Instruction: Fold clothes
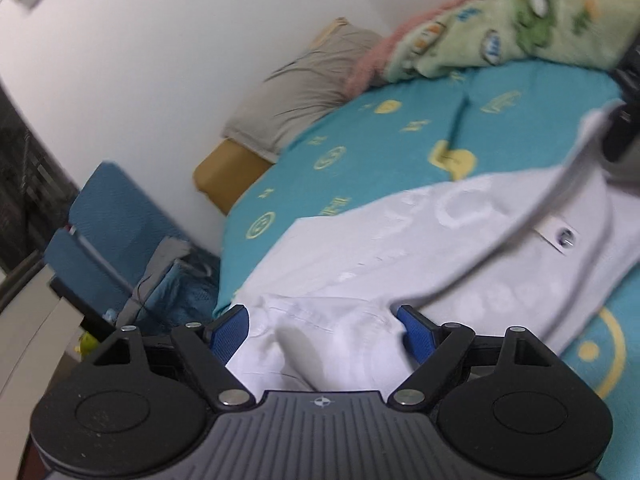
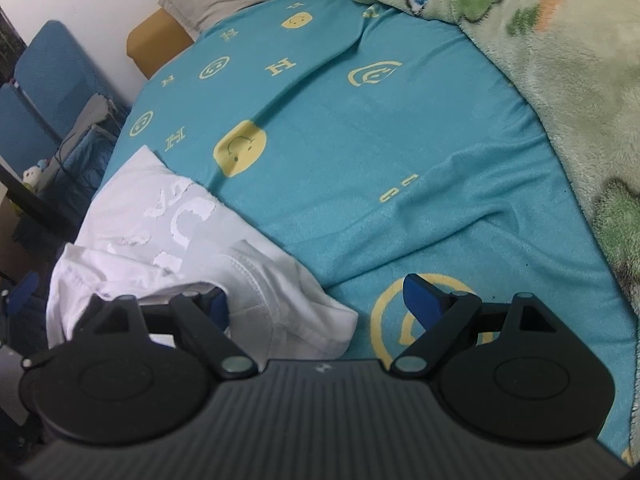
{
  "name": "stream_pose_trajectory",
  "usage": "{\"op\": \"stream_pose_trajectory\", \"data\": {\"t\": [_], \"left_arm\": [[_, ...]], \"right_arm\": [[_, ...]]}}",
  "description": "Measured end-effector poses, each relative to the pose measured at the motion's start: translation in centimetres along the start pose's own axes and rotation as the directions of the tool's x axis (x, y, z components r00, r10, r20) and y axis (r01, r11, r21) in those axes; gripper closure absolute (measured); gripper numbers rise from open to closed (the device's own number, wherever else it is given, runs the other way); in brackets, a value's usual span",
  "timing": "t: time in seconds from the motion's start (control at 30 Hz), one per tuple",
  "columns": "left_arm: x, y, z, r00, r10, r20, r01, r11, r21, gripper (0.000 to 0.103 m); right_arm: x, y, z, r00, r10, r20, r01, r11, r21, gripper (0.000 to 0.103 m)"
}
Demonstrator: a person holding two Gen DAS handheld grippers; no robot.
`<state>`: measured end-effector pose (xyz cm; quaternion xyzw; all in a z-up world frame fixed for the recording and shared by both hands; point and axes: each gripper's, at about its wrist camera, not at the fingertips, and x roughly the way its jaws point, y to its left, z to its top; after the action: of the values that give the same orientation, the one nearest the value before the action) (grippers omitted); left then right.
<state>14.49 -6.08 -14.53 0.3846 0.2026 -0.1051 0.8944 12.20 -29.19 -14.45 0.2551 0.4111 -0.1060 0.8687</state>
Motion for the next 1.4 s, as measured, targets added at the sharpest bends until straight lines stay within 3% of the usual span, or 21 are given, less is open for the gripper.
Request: {"op": "stream_pose_trajectory", "data": {"t": [0.3, 0.5, 0.6, 0.73, 0.83, 0.9, 0.97, 1.1, 1.2, 1.27, 1.4], "left_arm": [[1.5, -1.8, -0.4, 0.999, 0.027, -0.031, -0.024, 0.995, 0.096, 0.017], [2.5, -0.5, 0.1, 0.983, 0.185, 0.017, -0.184, 0.982, -0.035, 0.019], [0.5, 2.6, 1.2, 0.965, 0.255, 0.061, -0.238, 0.950, -0.204, 0.019], [-2.2, 7.1, 1.9, 0.940, 0.332, 0.080, -0.269, 0.864, -0.425, 0.018], [-3.7, 9.0, 1.9, 0.936, 0.340, 0.094, -0.247, 0.821, -0.515, 0.016], [-4.7, 9.1, 2.1, 0.935, 0.342, 0.091, -0.246, 0.814, -0.526, 0.016], [-5.5, 9.3, 2.1, 0.942, 0.323, 0.086, -0.226, 0.805, -0.548, 0.016], [-8.1, 9.4, 1.7, 0.948, 0.307, 0.086, -0.200, 0.781, -0.591, 0.015], [-9.9, 9.0, 1.6, 0.948, 0.305, 0.094, -0.194, 0.784, -0.590, 0.015], [-10.2, 9.0, 1.3, 0.953, 0.293, 0.081, -0.185, 0.771, -0.609, 0.014], [-9.6, 9.5, 0.0, 0.967, 0.255, -0.018, -0.199, 0.704, -0.681, 0.014]], "right_arm": [[-0.2, 0.4, -0.3, 1.000, -0.014, 0.010, 0.014, 1.000, -0.022, 0.016], [0.1, 1.1, -1.3, 1.000, -0.017, -0.014, 0.016, 0.998, -0.065, 0.016], [0.6, 1.7, -1.9, 0.998, -0.043, -0.039, 0.037, 0.991, -0.130, 0.016], [0.6, 1.9, -2.5, 0.997, -0.074, -0.034, 0.068, 0.987, -0.148, 0.016], [-0.5, 1.6, -2.3, 0.997, -0.063, 0.033, 0.066, 0.992, -0.111, 0.016], [-1.7, 1.3, -2.0, 0.993, -0.055, 0.108, 0.063, 0.996, -0.070, 0.016], [-3.0, 1.1, -1.6, 0.979, -0.057, 0.195, 0.065, 0.997, -0.038, 0.016], [-5.3, 0.8, -1.0, 0.931, -0.089, 0.354, 0.099, 0.995, -0.011, 0.016], [-6.7, 1.2, -0.7, 0.889, -0.105, 0.447, 0.122, 0.993, -0.010, 0.016], [-7.2, 1.4, -0.6, 0.868, -0.106, 0.484, 0.132, 0.991, -0.019, 0.016], [-7.6, 1.9, -0.5, 0.850, -0.093, 0.519, 0.139, 0.989, -0.050, 0.016]]}}
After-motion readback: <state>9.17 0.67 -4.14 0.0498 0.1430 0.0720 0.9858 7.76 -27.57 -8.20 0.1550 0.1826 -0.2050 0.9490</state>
